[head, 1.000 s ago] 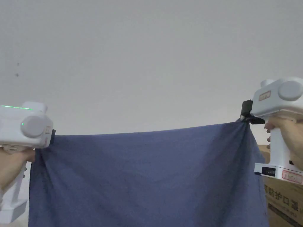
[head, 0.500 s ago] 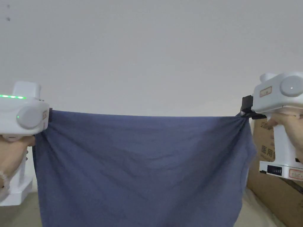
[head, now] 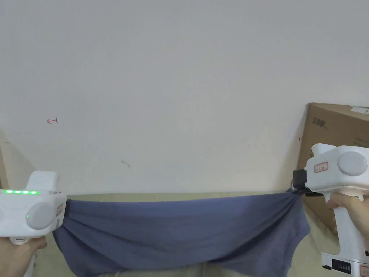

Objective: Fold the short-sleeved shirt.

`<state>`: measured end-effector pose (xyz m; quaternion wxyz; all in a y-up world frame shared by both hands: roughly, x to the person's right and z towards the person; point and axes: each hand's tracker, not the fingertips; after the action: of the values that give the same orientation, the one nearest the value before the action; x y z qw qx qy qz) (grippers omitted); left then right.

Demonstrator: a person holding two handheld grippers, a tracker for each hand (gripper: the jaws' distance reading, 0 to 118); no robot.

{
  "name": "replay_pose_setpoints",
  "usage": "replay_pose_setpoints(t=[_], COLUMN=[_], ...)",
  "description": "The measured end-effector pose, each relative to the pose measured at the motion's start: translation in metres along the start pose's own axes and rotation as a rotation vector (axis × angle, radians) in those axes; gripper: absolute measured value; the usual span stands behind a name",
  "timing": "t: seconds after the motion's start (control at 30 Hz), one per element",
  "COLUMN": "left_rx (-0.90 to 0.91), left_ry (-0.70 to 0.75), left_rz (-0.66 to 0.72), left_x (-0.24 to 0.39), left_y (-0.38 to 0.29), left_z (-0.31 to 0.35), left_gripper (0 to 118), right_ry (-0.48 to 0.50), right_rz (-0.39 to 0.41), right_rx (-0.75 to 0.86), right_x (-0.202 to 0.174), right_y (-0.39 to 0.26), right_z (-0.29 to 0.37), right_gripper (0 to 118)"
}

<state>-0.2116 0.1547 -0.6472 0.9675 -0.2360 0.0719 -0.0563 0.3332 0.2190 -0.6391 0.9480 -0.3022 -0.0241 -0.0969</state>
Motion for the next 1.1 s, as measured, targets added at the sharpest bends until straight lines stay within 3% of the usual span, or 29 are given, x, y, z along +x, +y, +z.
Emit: replay_pose_setpoints(t=[0.1,0.47,0.53,0.8,0.9,1.0,1.1], left_rx=[-0.06,-0.151,-0.187,-0.363,-0.397,-0.405,-0.397], left_ry=[-0.033,-0.062,-0.077,-0.095,-0.084,-0.088,-0.089], left_rz=[-0.041,-0.04,-0.017,-0.039,-0.046,0.055,0.022], left_x=[-0.007,-0.035,-0.042,-0.033,-0.035,-0.044,-0.047], left_y=[-0.03,-0.176,-0.211,-0.332,-0.356,-0.364,-0.365], left_z=[0.032,0.154,0.163,0.181,0.175,0.171,0.166], left_gripper=[6,6,6,6,6,6,6], right_ry=[0.015,0.032,0.034,-0.042,-0.057,-0.052,-0.043], right_rz=[-0.042,-0.065,-0.095,-0.094,-0.163,-0.159,-0.173], right_rx=[-0.036,-0.111,-0.159,-0.362,-0.415,-0.421,-0.421], right_x=[0.012,0.044,0.051,0.075,0.086,0.09,0.094], right_y=[-0.039,-0.213,-0.248,-0.382,-0.414,-0.435,-0.442], right_z=[0.027,0.119,0.126,0.112,0.107,0.106,0.106], right_gripper=[5,5,5,5,5,5,5])
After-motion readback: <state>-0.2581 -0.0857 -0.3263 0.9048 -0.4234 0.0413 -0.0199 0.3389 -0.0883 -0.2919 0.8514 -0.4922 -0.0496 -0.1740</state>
